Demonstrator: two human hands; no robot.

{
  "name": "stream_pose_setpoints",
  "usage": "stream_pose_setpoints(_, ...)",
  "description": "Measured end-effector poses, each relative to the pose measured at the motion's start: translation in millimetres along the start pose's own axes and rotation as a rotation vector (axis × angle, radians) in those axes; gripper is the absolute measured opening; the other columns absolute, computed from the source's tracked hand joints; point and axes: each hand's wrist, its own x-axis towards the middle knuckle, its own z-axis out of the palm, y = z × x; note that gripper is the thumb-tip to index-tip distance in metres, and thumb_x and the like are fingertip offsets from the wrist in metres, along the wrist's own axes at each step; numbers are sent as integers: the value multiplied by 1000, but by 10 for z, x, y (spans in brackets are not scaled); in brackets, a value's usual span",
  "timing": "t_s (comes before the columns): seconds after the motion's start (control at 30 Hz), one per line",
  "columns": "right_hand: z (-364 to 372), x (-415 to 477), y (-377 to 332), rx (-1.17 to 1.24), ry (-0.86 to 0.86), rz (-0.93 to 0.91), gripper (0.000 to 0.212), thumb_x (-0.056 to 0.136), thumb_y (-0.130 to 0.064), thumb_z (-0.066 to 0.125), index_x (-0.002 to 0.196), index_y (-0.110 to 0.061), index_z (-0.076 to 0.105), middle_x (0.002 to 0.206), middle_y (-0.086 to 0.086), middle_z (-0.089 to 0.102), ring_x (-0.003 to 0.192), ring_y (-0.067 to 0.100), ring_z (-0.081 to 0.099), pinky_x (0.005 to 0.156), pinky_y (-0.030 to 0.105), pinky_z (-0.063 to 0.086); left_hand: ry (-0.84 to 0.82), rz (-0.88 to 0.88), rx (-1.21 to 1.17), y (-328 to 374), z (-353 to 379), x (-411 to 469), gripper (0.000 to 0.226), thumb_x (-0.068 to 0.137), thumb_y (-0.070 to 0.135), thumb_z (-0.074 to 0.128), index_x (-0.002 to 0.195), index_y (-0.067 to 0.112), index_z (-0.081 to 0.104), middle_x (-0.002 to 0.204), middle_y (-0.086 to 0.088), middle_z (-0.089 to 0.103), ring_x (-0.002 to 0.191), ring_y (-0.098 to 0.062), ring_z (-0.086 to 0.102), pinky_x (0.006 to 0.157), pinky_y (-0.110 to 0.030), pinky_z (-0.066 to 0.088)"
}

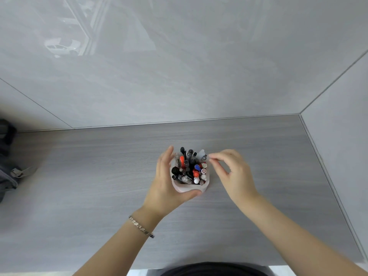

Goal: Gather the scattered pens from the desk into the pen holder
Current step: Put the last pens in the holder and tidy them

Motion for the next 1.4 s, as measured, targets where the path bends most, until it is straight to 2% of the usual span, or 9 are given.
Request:
stream_pose_setpoints(0.1,-64,166,-40,20,-133,2,12,80,-14,63,88,-13,72,90,-3,68,88,5,53,84,0,32,-108,-135,10,-122,43,6,121,44,54,79,141,30,8,143,5,38,130,-12,41,106,-36,41)
stream_pose_setpoints(0.23,-209,240,-54,152,-361,201,29,88,-1,51,109,-18,62,93,-9,67,79,0,58,74,3,39,-76,-230,-117,-53,86,94,111,37,48,86,132,25,34,131,-1,53,122,-18,51,100,-47,45)
stream_pose_setpoints(0.37,-172,288,113,-49,-552,373,35,90,-11,47,125,-18,45,101,0,67,84,20,59,78,28,45,-22,-302,-90,85,56,104,93,30,39,88,113,37,49,117,7,59,112,-11,57,94,-36,49)
stream_pose_setpoints(0.5,-9,385,118,-190,-799,388,29,90,-15,47,117,-16,56,101,2,64,95,21,60,86,31,47,70,-326,-136,185,-166,105,68,49,-6,84,85,39,49,79,24,66,78,21,58,64,1,42)
stream_pose_setpoints(0.57,80,424,62,-212,-818,388,27,90,-17,48,115,-15,57,116,5,65,109,22,59,94,31,45,99,-358,-140,118,-416,94,66,50,-11,82,84,36,51,72,26,68,69,22,58,60,-1,42)
stream_pose_setpoints(0.7,296,496,-140,-232,-824,424,25,91,-17,49,113,-14,58,119,10,63,108,24,59,91,27,44,191,-412,-103,-203,-1093,146,66,46,-3,86,83,39,51,81,21,61,62,19,58,54,-1,42)
stream_pose_setpoints(1.0,882,512,-790,-365,-798,459,26,92,-20,45,115,-15,56,122,7,61,110,23,57,91,28,43,203,-406,-120,-915,-2409,338,63,57,-14,76,95,28,50,84,19,56,76,5,53,59,-2,40)
stream_pose_setpoints(1.23,1070,379,-1173,-457,-793,453,26,91,-22,46,115,-17,56,122,3,61,112,22,56,94,28,43,81,-411,-265,-1253,-2661,477,70,60,-24,69,118,9,46,95,6,59,101,-19,53,82,-23,40)
stream_pose_setpoints(1.4,1049,339,-1354,-481,-795,441,27,92,-23,45,116,-17,55,124,3,60,113,22,55,94,27,43,120,-463,-177,-1359,-2654,482,113,47,6,82,141,18,22,130,-8,53,123,-26,49,99,-33,37)
